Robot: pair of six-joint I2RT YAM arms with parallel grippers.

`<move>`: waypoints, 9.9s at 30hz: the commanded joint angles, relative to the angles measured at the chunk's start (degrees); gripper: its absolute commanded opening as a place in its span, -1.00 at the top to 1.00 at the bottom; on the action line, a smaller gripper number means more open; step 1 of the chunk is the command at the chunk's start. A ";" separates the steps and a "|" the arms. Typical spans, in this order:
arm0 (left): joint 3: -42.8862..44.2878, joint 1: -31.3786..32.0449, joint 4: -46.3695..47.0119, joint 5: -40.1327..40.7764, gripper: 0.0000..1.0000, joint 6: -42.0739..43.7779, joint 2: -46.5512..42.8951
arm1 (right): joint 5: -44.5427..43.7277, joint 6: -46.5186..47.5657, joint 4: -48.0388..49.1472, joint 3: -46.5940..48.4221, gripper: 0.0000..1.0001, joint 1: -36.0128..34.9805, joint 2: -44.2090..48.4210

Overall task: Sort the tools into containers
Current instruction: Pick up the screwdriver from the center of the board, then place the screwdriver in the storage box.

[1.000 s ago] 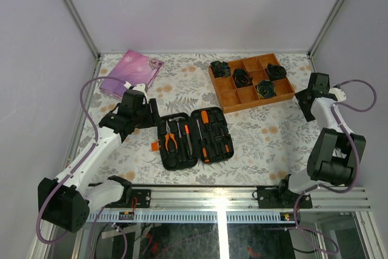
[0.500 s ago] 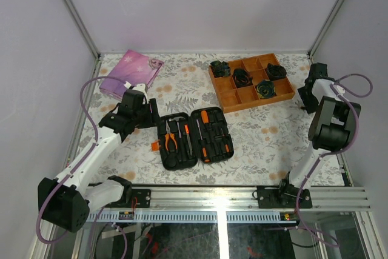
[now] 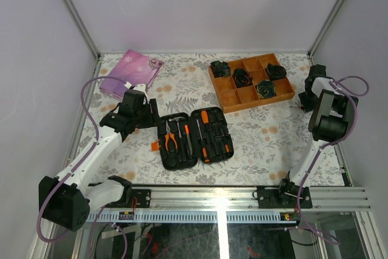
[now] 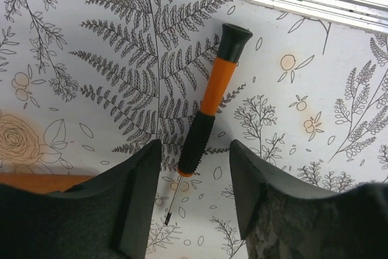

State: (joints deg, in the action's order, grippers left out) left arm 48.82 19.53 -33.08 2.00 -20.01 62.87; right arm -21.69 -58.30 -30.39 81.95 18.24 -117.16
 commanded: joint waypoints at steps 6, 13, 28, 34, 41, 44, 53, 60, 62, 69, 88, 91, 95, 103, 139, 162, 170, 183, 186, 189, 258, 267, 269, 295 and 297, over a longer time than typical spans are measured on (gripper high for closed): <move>0.14 0.25 -0.12 1.26 -0.17 1.11 0.50 | 3.50 2.31 1.89 0.22 0.46 1.23 -1.85; 0.08 0.25 -0.05 1.33 -0.17 1.03 0.17 | 4.52 4.70 8.60 -7.05 1.00 1.58 5.73; -0.91 0.16 2.47 2.05 -0.20 0.59 -8.29 | 9.39 24.28 27.46 -24.71 1.00 -17.11 40.87; -0.21 0.24 3.46 0.40 -0.27 -1.46 -13.05 | 24.60 32.05 39.08 -31.36 1.00 -33.52 47.37; 2.07 0.16 4.21 -7.44 -0.31 -4.74 -14.99 | 32.47 44.17 52.66 -39.67 1.00 -50.71 50.99; 3.16 0.24 4.41 -10.56 -0.33 -7.25 -15.83 | 36.16 47.54 58.67 -42.92 1.00 -55.21 51.41; 5.57 2.34 8.13 -19.17 -0.38 -13.53 -17.51 | 46.25 73.08 57.98 -44.39 1.00 -63.52 52.25; 8.69 9.30 8.16 -19.83 -0.44 -11.82 -13.45 | 49.44 100.53 42.62 -40.79 0.98 -65.65 53.42; 9.44 12.68 7.72 -17.54 -0.51 -10.58 -11.92 | 50.00 105.87 39.00 -39.89 0.98 -65.72 54.00; 10.70 20.66 7.70 -18.08 -0.51 -4.97 -5.88 | 52.36 121.41 30.47 -38.95 0.97 -66.14 57.74; 11.78 28.92 8.12 -20.37 0.48 -1.52 5.73 | 52.89 128.35 22.32 -36.38 0.98 -66.14 60.77; 11.85 28.93 8.07 -19.40 0.89 -1.65 5.84 | 52.66 127.59 21.91 -36.36 0.89 -66.13 61.47; 11.58 28.92 7.88 -17.78 1.00 -1.86 5.08 | 52.28 123.94 22.17 -35.90 0.49 -66.14 64.55; 7.16 28.99 11.03 -8.22 0.99 -4.58 -1.87 | 42.41 80.79 40.29 -39.51 -0.06 -66.14 74.32; -7.26 28.90 38.12 -3.01 1.00 -10.49 -10.20 | 16.11 -20.17 55.15 -44.06 -0.14 -66.14 58.42; -6.43 28.90 34.99 -5.96 0.28 -7.77 -10.30 | 16.38 -16.95 63.21 -46.86 1.00 -66.40 56.03; -5.01 28.95 26.13 -5.23 -0.34 -5.96 -11.54 | 6.32 -2.33 43.61 -43.33 1.00 -66.30 62.07; -4.08 24.11 12.87 4.70 -0.56 -11.28 -13.93 | 2.05 23.58 18.17 -38.37 1.00 -66.32 65.81; -4.45 17.14 10.03 0.65 -0.55 -13.64 -14.65 | 3.86 24.72 12.89 -35.48 1.00 -66.32 62.50; -5.52 11.75 8.16 -1.90 -0.54 -15.08 -16.01 | 7.52 25.69 9.78 -33.27 0.99 -66.31 58.67; -9.20 -11.88 8.39 -18.59 -0.48 -10.93 -10.93 | 21.30 28.24 10.12 -28.72 0.75 -61.75 26.21; -9.25 -11.84 8.49 -18.87 -0.48 -10.84 -10.49 | 18.94 28.42 6.75 -26.81 0.39 -61.74 29.38; -9.17 -11.88 8.49 -19.06 -0.47 -10.84 -10.47 | 18.29 28.64 5.53 -25.95 0.34 -61.71 30.76; -9.27 -11.88 8.65 -19.26 -0.47 -10.84 -10.39 | 22.99 29.39 6.25 -24.29 0.61 -61.67 26.75; -9.22 -11.88 8.70 -19.35 -0.47 -10.75 -10.38 | 23.16 29.40 6.31 -24.24 0.64 -61.72 26.20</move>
State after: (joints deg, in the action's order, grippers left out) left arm 39.99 8.14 -27.05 -16.16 -31.66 52.73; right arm 0.08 -29.52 -25.08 56.10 -43.70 -90.35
